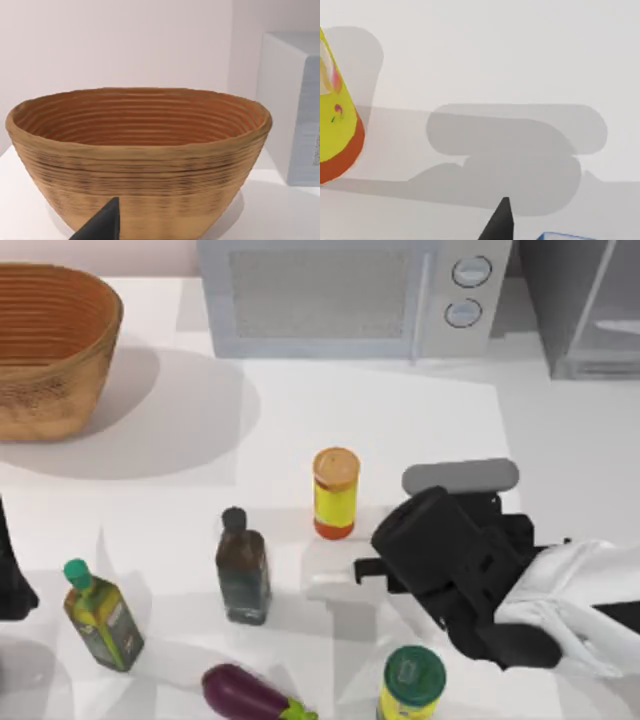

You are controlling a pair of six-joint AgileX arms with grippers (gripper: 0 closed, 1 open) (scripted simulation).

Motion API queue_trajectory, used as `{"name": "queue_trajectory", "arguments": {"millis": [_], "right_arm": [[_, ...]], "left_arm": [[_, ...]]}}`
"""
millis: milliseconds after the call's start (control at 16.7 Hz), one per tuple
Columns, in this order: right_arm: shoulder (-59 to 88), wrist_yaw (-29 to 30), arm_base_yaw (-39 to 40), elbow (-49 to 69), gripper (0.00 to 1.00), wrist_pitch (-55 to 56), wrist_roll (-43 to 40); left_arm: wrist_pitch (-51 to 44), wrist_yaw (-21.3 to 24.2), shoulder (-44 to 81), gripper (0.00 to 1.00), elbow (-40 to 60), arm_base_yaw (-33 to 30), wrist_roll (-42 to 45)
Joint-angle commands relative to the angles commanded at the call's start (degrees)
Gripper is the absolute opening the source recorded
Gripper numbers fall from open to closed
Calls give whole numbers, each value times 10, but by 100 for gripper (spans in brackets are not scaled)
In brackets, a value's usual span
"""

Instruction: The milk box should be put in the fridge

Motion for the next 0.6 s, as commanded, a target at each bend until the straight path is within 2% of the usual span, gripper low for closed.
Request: {"name": "queue_trajectory", "arguments": {"millis": [600], "right_arm": [[-134,10,3,110,0,-187,11]], "left_arm": [[0,0,0,100,0,0,0]]}}
